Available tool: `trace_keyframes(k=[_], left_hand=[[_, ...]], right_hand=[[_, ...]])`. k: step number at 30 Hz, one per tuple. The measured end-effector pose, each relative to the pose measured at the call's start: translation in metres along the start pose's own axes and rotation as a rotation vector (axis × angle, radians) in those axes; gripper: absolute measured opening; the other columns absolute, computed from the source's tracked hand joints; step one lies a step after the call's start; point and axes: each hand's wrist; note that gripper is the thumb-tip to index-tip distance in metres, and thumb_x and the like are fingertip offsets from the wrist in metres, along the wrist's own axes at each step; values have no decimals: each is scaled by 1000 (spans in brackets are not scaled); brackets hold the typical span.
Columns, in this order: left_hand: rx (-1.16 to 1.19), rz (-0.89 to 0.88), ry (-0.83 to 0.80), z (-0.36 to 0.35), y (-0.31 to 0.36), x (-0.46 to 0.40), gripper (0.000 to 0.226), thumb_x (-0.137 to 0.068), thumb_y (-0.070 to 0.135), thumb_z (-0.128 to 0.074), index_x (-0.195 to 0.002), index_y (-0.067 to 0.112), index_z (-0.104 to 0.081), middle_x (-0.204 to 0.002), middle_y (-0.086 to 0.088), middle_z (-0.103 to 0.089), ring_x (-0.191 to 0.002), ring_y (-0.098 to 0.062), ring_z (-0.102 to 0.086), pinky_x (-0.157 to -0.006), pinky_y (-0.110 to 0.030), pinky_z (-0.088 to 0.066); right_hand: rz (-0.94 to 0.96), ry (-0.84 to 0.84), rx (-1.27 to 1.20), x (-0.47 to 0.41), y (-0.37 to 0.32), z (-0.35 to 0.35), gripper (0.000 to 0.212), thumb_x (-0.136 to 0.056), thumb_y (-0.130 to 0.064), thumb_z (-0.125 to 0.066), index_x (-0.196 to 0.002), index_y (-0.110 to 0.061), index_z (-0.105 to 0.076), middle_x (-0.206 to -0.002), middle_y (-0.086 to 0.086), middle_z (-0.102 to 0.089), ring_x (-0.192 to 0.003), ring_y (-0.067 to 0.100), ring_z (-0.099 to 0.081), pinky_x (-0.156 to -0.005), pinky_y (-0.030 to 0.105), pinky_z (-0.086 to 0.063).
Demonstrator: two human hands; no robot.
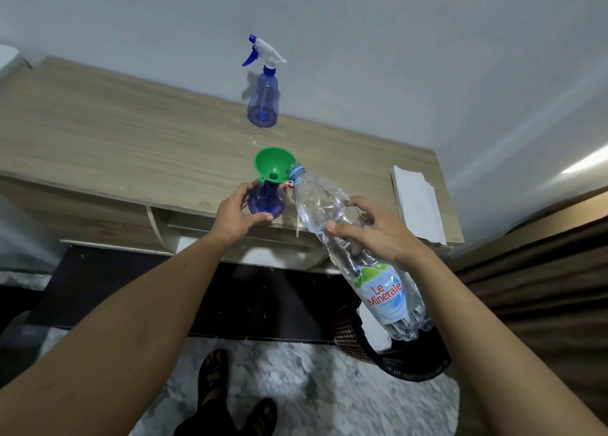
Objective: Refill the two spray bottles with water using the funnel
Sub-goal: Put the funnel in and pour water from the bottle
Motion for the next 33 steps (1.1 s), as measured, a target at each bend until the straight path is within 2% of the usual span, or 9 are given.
trace_keyframes(k=[4,6,9,12,14,18,23,27,33], left_hand=[[7,5,1,0,-1,-1,95,-61,17,-102,-144,24,-56,-138,-1,-68,-130,-17,-64,-117,-44,-48],[13,6,4,-1,-1,0,94,-62,15,-101,-144,22,-56,-137,-1,-68,-129,-16,-64,-117,-43,-48],[26,9,1,-1,-1,0,95,-62,12,-101,-145,20,-56,-138,-2,-68,-130,-16,-64,-118,-42,-48],[28,5,-1,0,-4,-2,95,-62,14,-101,-145,20,-56,-139,-1,-68,-130,-15,-64,-117,-43,-48],[25,3,1,0,-4,-1,96,-62,15,-101,-145,22,-56,-139,-1,-68,-130,-16,-64,-117,-44,-48],[18,6,4,0,0,1,92,-62,14,-101,-142,20,-57,-137,-2,-69,-129,-17,-65,-117,-42,-48],[16,-2,-1,1,1,2,93,-63,14,-101,-144,22,-56,-138,-1,-68,-129,-16,-64,-117,-41,-48],[20,6,-6,1,2,2,95,-63,14,-100,-146,22,-55,-140,0,-67,-131,-16,-62,-118,-41,-47],[22,13,-8,1,3,2,96,-63,15,-100,-147,21,-53,-142,-2,-66,-133,-17,-61,-119,-42,-46]], right_hand=[[33,8,10,-4,0,2,57,-78,-58,-85,-128,-44,-63,-102,-6,-77,-85,13,-77,-81,31,-59],[21,13,20,-7,1,2,64,-74,-63,-85,-131,-44,-61,-98,-6,-75,-91,13,-76,-82,30,-55],[14,9,51,-12,2,1,69,-66,-74,-82,-127,-51,-60,-103,-6,-74,-97,21,-74,-93,41,-58],[22,-2,32,-12,-2,2,56,-71,-68,-84,-121,-51,-64,-101,-7,-77,-84,17,-76,-88,39,-61],[22,-6,21,-12,-4,2,58,-71,-66,-85,-123,-48,-65,-101,-6,-78,-81,16,-76,-87,40,-63],[-6,-18,10,-13,-4,4,70,-66,-71,-86,-127,-45,-65,-107,-4,-79,-87,18,-75,-95,47,-62],[-12,-22,28,-9,-6,10,65,-69,-70,-84,-126,-46,-64,-99,0,-80,-82,20,-77,-94,46,-61],[-15,-14,18,-7,-8,12,63,-68,-69,-85,-123,-45,-66,-108,-6,-78,-89,19,-75,-100,47,-59],[0,-30,15,-1,-14,13,49,-78,-59,-84,-121,-44,-67,-99,-11,-80,-74,7,-74,-85,34,-58]])
Point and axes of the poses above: each hand's wrist, its own x-axis away from the middle knuckle, its own z-axis out of the back of the hand, y = z × x
